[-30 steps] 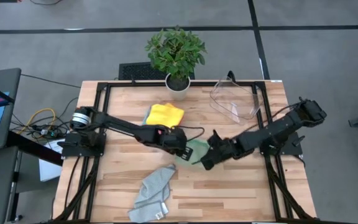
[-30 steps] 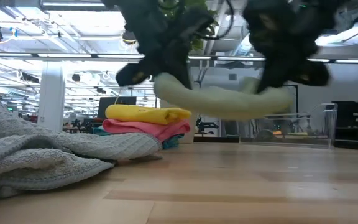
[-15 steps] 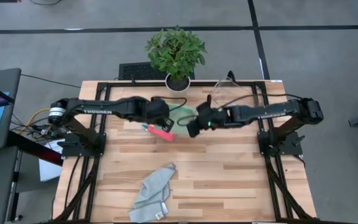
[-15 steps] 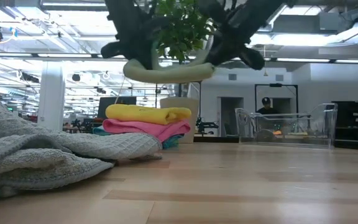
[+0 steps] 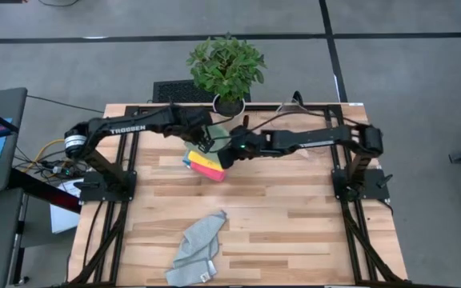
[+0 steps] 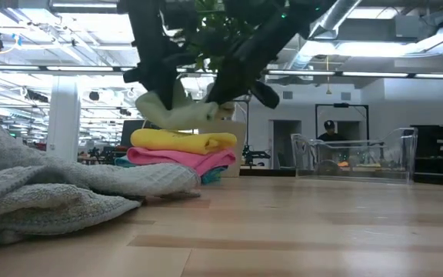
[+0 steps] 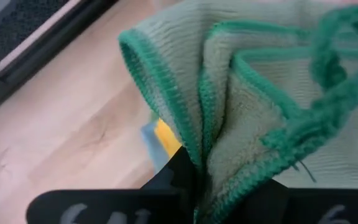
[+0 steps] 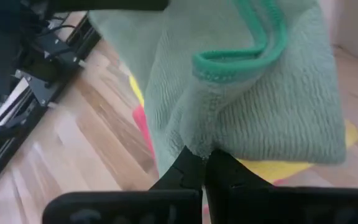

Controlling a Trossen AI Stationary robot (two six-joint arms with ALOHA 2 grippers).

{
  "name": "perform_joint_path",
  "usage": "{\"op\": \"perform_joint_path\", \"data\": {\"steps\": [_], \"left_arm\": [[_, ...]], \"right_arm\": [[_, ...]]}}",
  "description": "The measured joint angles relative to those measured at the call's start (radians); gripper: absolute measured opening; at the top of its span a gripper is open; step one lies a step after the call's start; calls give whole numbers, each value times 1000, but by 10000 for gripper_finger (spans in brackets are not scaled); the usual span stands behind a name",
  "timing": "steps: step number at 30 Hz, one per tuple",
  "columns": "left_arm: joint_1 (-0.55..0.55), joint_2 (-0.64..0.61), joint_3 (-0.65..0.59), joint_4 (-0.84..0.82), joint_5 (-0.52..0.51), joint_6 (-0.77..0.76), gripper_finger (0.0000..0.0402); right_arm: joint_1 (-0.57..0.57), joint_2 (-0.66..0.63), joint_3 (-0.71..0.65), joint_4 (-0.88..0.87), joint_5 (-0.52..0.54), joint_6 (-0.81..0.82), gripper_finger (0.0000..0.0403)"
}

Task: Fold microfiber towels
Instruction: Stack the light green microfiber towel on the yellow microfiber towel, then fold the gray microfiber towel

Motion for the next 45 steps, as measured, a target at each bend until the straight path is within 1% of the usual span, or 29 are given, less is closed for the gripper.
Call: {"op": "perform_joint_path", "data": {"steps": [3,5,7,8,11,14,17,21,25,28,31,35,40,42,45], "left_arm": [[35,16,-2,-3,11,46,14],[60,25,-10,15,55,60,14],[74,34,-30,24,90,62,14],[81,36,-41,33,114,62,14],[81,36,-77,71,117,61,19],[81,36,-89,102,112,62,38],[82,36,-89,111,110,81,76],[89,36,-90,102,107,124,144],[107,31,-89,55,116,128,215],[121,31,-82,-7,110,128,256],[132,31,-67,-49,105,128,282],[141,30,-34,-121,91,128,294],[131,-5,18,-249,89,132,295],[109,-42,24,-312,116,117,295],[48,-121,15,-394,209,89,295]], "right_arm": [[-4,43,32,4,-1,0,19],[-11,50,23,-39,-3,0,20],[-10,59,29,-27,-4,13,26],[-10,60,28,-50,-4,19,30],[-11,60,28,-66,-28,14,42],[-12,60,28,-84,-37,4,58],[-15,58,28,-106,-35,0,82],[-21,48,26,-126,-37,-19,125],[-28,30,26,-147,-34,-41,165],[-34,0,25,-171,-27,-49,184],[-37,-41,25,-195,19,-57,190],[-40,-113,26,-222,72,-95,187],[-17,-212,26,-309,75,-125,177],[9,-252,26,-356,75,-131,174],[68,-305,26,-460,75,-131,173]]}}
